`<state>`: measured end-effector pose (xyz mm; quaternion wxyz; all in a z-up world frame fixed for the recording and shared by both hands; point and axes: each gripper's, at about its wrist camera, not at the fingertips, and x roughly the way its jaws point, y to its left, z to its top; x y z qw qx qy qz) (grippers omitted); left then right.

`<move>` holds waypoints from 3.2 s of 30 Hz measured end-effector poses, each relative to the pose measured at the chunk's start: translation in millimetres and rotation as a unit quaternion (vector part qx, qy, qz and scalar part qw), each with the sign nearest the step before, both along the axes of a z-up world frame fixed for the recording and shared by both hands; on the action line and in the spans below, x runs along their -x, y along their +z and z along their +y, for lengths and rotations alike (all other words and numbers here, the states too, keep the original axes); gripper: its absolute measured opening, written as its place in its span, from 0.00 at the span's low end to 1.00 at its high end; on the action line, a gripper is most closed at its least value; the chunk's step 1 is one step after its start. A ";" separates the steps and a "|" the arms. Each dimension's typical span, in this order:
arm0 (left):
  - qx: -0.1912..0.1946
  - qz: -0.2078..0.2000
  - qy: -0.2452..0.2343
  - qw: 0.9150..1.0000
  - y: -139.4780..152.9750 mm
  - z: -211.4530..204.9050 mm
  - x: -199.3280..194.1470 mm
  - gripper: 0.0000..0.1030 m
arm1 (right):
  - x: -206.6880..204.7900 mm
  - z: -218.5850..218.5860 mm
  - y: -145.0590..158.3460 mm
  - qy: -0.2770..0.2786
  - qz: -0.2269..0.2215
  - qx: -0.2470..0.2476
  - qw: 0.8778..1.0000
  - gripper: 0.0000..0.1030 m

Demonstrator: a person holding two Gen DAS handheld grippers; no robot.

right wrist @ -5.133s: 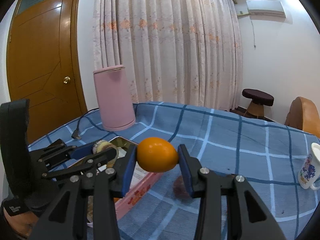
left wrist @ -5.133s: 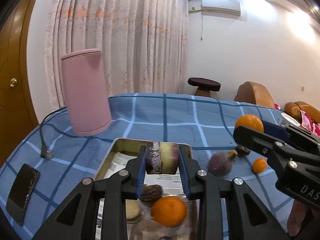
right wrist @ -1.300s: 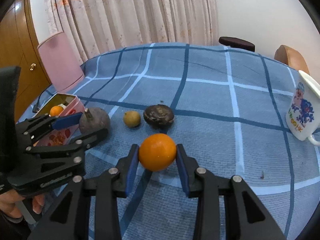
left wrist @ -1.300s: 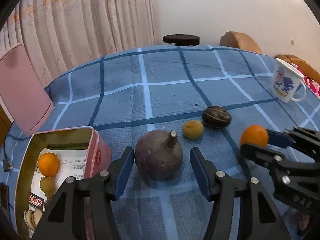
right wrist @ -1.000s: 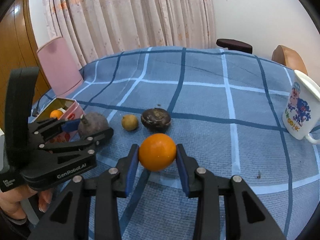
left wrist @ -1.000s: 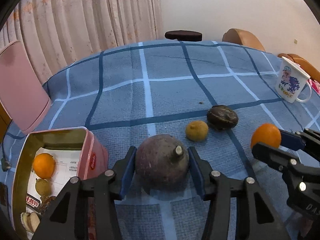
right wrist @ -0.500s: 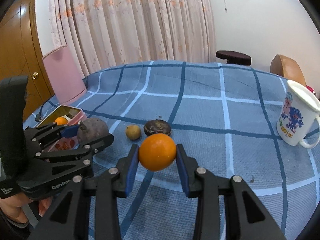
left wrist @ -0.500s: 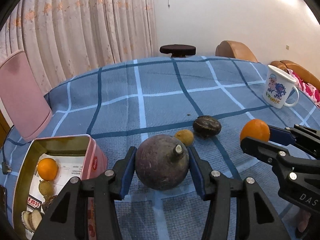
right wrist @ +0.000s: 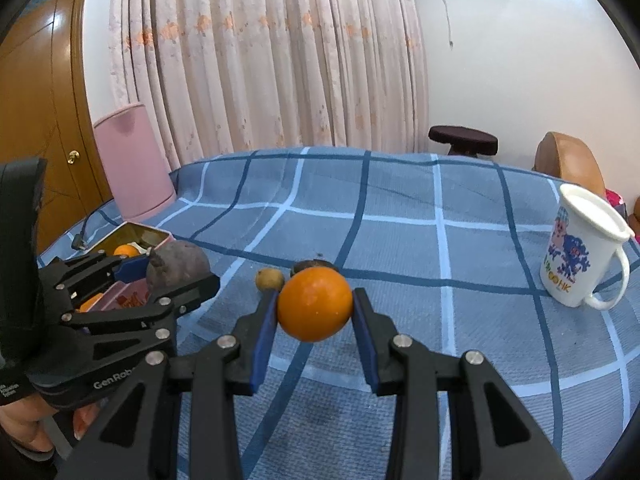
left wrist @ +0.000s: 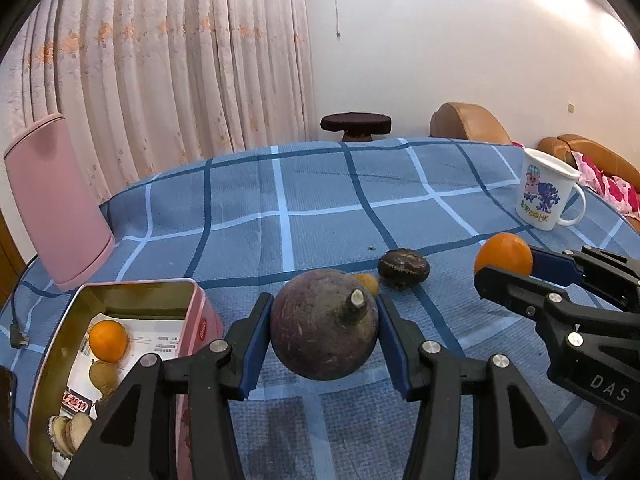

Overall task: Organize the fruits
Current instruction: 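Lift the mangosteen and orange and carry both over the pink tin tray, then open the left tool to drop the mangosteen while the right tool releases the orange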

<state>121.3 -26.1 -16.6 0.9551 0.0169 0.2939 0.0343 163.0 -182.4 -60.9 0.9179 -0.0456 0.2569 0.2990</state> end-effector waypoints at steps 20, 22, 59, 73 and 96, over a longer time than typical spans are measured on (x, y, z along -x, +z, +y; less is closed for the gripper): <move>0.001 -0.050 0.007 0.999 8.7 4.3 27.8 0.51 | 19.4 -5.7 9.7 -0.006 -0.061 -0.010 0.998 0.39; 0.000 -0.054 0.010 0.998 9.0 4.9 30.1 0.51 | 21.8 -5.3 10.6 -0.007 -0.069 -0.011 0.998 0.39; -0.016 -0.080 0.081 0.993 33.2 73.1 79.0 0.51 | 46.7 91.1 49.6 0.077 -0.104 0.004 0.992 0.39; -0.009 -0.073 0.132 0.989 35.6 129.5 93.2 0.51 | 58.2 146.2 52.2 0.125 -0.108 0.016 0.986 0.39; 0.009 -0.027 0.145 0.989 10.1 168.4 107.2 0.51 | 66.1 205.7 8.4 0.178 -0.049 0.056 0.981 0.39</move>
